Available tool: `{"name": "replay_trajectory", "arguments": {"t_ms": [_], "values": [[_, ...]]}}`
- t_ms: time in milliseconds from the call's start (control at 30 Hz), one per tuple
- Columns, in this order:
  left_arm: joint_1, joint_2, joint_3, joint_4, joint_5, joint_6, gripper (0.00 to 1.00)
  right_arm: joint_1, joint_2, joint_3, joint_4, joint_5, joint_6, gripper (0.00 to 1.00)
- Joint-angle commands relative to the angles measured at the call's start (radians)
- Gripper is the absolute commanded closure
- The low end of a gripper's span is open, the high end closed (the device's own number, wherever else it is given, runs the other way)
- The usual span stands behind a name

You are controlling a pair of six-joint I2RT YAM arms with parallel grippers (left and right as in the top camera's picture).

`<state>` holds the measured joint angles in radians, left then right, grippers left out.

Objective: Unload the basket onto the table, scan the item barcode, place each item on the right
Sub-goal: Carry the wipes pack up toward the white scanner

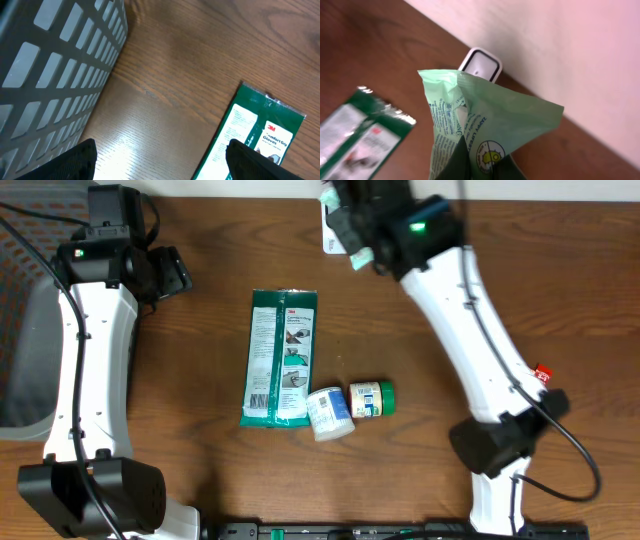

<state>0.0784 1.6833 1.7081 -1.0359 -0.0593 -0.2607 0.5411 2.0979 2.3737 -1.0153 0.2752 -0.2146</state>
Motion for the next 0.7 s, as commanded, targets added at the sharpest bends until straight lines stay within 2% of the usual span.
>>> {"name": "replay_trajectory", "arguments": {"t_ms": [0,367,667], "values": [[0.006,-0.016,0.004,-0.002,-0.016,0.005,0.18,0.032,0.057,0.017,0.069,0.201,-0.148,0.99],[0.006,-0.016,0.004,-0.002,-0.016,0.006,0.18,0.071,0.251,0.017,0.443,0.478,-0.512,0.99],[0.006,-0.016,0.004,-0.002,-0.016,0.006,0.18,0.074,0.401,0.017,0.783,0.483,-0.816,0.99]]}}
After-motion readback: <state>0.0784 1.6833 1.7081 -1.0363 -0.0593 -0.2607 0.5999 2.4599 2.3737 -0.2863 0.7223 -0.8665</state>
